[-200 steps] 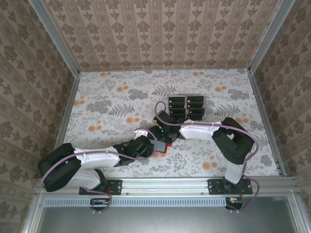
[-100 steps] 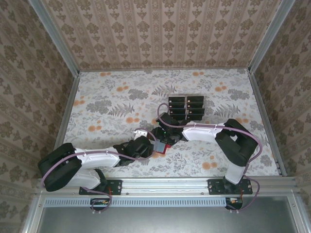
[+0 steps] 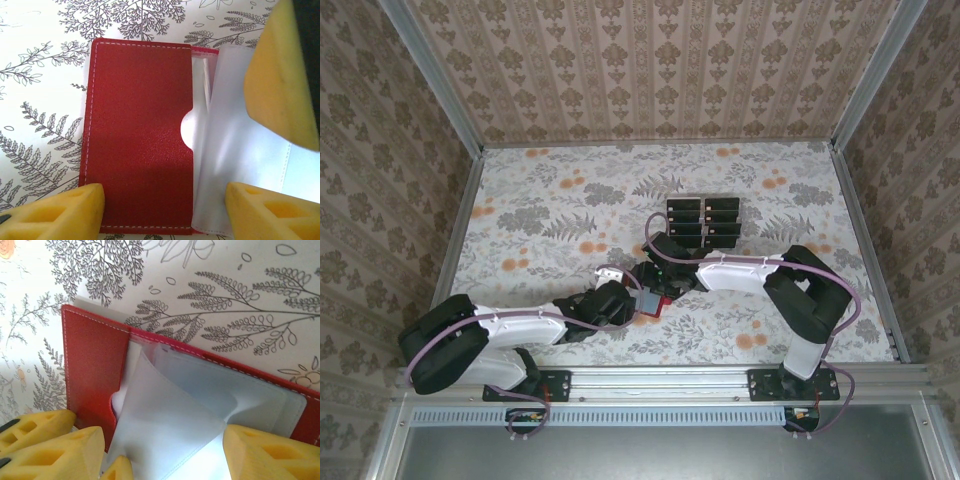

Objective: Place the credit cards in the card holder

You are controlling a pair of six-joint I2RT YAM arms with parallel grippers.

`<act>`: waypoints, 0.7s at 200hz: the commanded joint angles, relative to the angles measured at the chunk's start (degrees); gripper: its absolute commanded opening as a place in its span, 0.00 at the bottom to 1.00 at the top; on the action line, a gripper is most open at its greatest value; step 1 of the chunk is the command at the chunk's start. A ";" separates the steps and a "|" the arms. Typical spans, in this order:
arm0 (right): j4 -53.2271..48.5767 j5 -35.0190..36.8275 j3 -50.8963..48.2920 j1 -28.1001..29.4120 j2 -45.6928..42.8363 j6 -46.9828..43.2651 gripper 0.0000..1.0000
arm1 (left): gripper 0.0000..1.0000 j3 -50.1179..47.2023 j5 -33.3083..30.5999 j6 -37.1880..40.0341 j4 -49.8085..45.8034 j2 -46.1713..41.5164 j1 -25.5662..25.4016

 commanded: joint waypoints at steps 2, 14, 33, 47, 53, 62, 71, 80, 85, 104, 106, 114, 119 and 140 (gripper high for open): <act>3.20 -0.77 -0.54 -0.40 0.77 1.29 0.65 | 0.66 -0.85 -1.11 -0.78 0.61 0.64 -0.47; 3.94 -1.31 -0.25 -0.50 0.73 1.05 0.65 | 0.66 -0.94 -1.11 -0.78 0.67 0.57 -0.43; 3.99 -2.07 0.70 -0.53 0.89 0.61 0.65 | 0.66 -0.77 -1.13 -0.67 0.62 0.42 -0.45; 4.30 -2.62 1.30 -0.56 0.74 0.59 0.65 | 0.66 -0.52 -1.22 -0.40 -0.11 -0.67 -0.47; 4.42 -2.93 1.55 -0.54 0.70 0.67 0.65 | 0.67 -0.38 -1.32 -0.34 -0.64 -1.46 -0.43; 4.50 -3.32 1.94 -0.50 0.70 0.67 0.65 | 0.68 -0.16 -1.69 -0.24 -1.90 -3.15 -0.47; 4.52 -3.77 2.47 -0.40 0.73 0.76 0.65 | 0.70 -0.06 -2.18 -0.25 -3.07 -5.39 -0.43; 4.39 -4.08 3.08 -0.32 0.90 0.80 0.65 | 0.71 -0.15 -2.85 -0.23 -4.43 -8.04 -0.43; 4.22 -4.18 3.48 -0.34 1.08 0.84 0.65 | 0.72 -0.27 -3.24 -0.28 -5.28 -9.34 -0.40; 3.29 -4.51 5.47 -0.10 2.41 0.66 0.65 | 0.78 -0.87 -4.61 -0.62 -8.35 -15.57 -0.19; 3.18 -4.54 5.80 -0.08 2.65 0.61 0.65 | 0.79 -0.97 -4.69 -0.74 -8.62 -16.20 -0.23; 2.74 -4.59 6.86 0.11 3.48 0.49 0.65 | 0.80 -1.35 -5.08 -1.08 -10.01 -18.85 0.04; 2.47 -4.65 7.54 0.19 4.10 0.49 0.65 | 0.81 -1.60 -5.20 -1.29 -10.79 -20.25 0.14; 1.56 -4.45 10.58 0.74 6.87 0.39 0.65 | 0.86 -2.51 -5.82 -1.97 -13.81 -26.03 0.89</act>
